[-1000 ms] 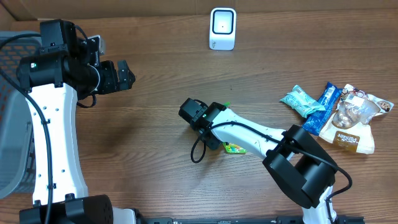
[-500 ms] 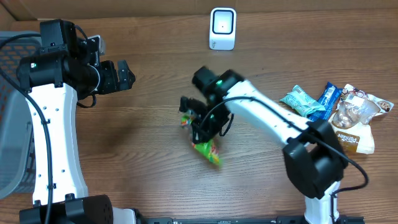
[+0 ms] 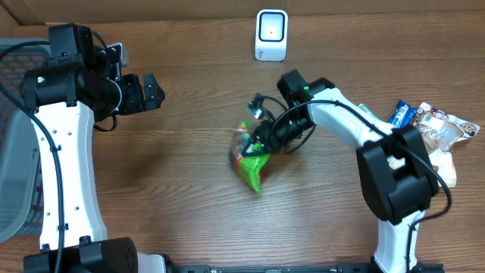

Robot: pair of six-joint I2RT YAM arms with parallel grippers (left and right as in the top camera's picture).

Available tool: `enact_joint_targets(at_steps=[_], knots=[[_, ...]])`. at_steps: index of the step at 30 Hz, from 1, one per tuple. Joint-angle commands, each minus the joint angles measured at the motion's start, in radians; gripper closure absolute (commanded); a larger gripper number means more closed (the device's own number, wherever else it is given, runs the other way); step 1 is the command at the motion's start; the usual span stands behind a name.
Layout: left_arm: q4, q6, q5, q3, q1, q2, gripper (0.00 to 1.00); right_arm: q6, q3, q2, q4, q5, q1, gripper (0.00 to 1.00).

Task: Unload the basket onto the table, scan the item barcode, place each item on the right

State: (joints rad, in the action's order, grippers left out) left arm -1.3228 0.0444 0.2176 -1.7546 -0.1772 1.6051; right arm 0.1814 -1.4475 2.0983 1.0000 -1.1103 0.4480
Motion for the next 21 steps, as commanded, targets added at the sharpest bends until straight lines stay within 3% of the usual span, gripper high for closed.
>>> enact_joint_targets(at_steps=[1, 10, 12, 14, 16, 21], knots=[[0.000, -0.023, 0.011, 0.005, 0.002, -0.003, 0.00, -0.148, 0.052, 0.016, -0.017, 0.065, -0.035, 0.96], [0.000, -0.023, 0.011, 0.005, 0.002, -0.003, 0.00, -0.233, 0.053, 0.015, 0.018, 0.634, -0.140, 0.90], [0.000, -0.023, 0.011, 0.005, 0.002, -0.003, 0.00, -0.234, 0.047, 0.015, 0.027, 0.695, -0.157, 0.82], [0.000, -0.023, 0.011, 0.005, 0.002, -0.003, 0.00, -0.230, 0.027, 0.015, 0.047, 0.711, -0.164, 0.63], [0.000, -0.023, 0.011, 0.005, 0.002, -0.003, 0.00, -0.202, -0.011, 0.013, 0.079, 0.710, -0.163, 0.51], [0.000, -0.023, 0.011, 0.005, 0.002, -0.003, 0.00, -0.154, -0.174, -0.008, 0.182, 0.710, -0.163, 0.46]])
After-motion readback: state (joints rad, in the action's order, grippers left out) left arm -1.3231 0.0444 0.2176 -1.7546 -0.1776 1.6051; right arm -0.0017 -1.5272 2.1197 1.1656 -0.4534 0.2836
